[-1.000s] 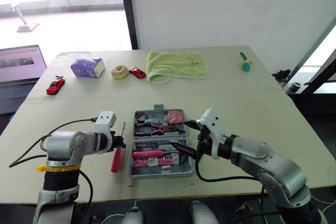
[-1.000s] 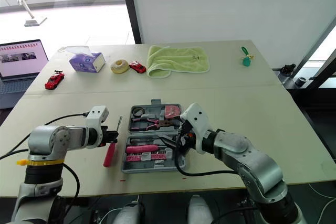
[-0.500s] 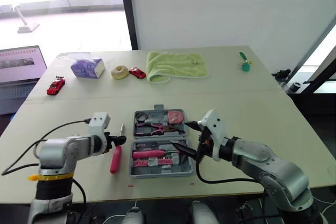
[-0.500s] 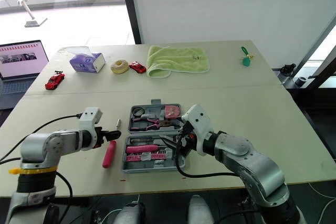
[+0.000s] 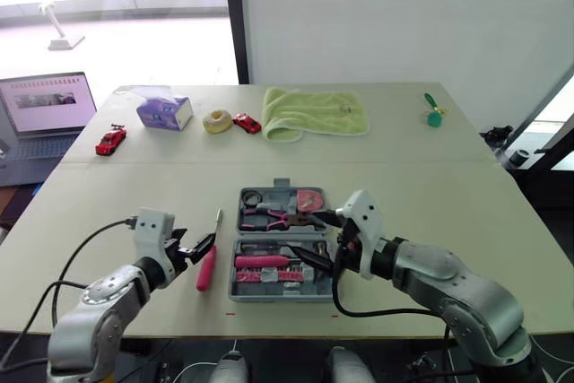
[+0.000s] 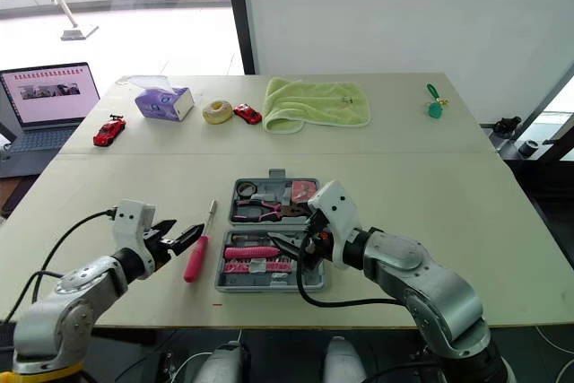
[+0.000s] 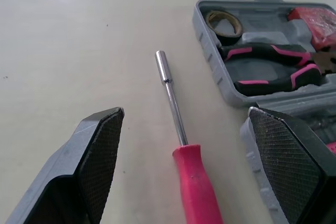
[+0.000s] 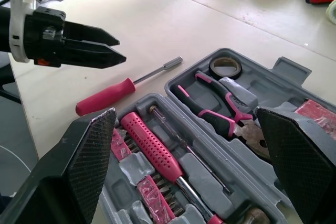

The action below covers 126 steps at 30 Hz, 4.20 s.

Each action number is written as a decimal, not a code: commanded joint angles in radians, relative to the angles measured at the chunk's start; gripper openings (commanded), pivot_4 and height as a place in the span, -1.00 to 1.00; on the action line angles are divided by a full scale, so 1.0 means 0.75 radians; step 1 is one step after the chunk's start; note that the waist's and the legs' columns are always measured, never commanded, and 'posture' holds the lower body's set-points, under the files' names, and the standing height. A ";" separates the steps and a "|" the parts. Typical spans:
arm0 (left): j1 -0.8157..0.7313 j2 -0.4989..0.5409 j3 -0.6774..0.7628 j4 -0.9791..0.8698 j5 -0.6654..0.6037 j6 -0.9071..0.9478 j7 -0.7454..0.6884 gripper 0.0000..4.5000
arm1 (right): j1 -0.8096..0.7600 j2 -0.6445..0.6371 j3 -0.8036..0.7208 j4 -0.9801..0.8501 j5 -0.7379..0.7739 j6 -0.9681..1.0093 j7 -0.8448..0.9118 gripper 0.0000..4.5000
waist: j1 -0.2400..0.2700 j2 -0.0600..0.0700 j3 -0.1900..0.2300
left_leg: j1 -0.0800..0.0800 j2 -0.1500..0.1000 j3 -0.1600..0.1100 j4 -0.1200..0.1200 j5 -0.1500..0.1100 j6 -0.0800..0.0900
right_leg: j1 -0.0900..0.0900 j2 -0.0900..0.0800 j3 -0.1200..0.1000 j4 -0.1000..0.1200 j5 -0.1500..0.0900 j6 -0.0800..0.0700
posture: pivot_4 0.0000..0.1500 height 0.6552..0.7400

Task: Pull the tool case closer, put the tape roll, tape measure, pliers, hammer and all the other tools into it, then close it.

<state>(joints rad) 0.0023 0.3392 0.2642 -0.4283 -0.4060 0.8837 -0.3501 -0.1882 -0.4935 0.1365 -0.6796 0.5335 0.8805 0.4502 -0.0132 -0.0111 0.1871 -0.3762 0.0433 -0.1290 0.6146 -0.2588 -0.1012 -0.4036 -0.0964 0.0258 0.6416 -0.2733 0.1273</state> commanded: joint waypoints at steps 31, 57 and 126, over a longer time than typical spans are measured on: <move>-0.182 0.055 -0.163 0.227 0.117 0.113 0.045 -0.75 | 0.081 0.030 -0.008 -0.108 0.029 -0.001 -0.100 1.00 | 0.000 0.000 0.000 | 0.001 0.000 0.000 -0.001 0.000 0.000 | 0.001 0.000 0.000 -0.001 0.001 0.001 | 1.00 1.00; -0.624 1.059 -0.372 -0.115 -0.428 0.456 -0.914 -0.75 | 0.233 -0.402 -0.377 -0.022 0.140 -0.210 0.426 1.00 | -0.007 -0.005 0.008 | -0.009 0.000 0.000 -0.002 0.000 0.000 | -0.002 0.000 0.000 -0.013 0.000 -0.001 | 1.00 1.00; -1.486 0.352 -1.717 0.070 -0.049 0.862 -0.689 -0.75 | 0.126 -0.604 -0.255 0.203 -0.104 -0.528 0.788 1.00 | -0.001 -0.007 0.012 | -0.020 0.000 0.000 0.021 -0.004 0.007 | -0.003 0.001 -0.001 -0.006 0.004 0.007 | 1.00 1.00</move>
<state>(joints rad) -1.1056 0.5968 -1.0280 -0.3473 -0.4366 1.5402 -0.8722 -0.0872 -0.9359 -0.0483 -0.5208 0.4573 0.4958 1.0384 -0.0137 -0.0161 0.1964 -0.3914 0.0429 -0.1288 0.6306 -0.2617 -0.0958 -0.4062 -0.0957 0.0254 0.6371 -0.2705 0.1325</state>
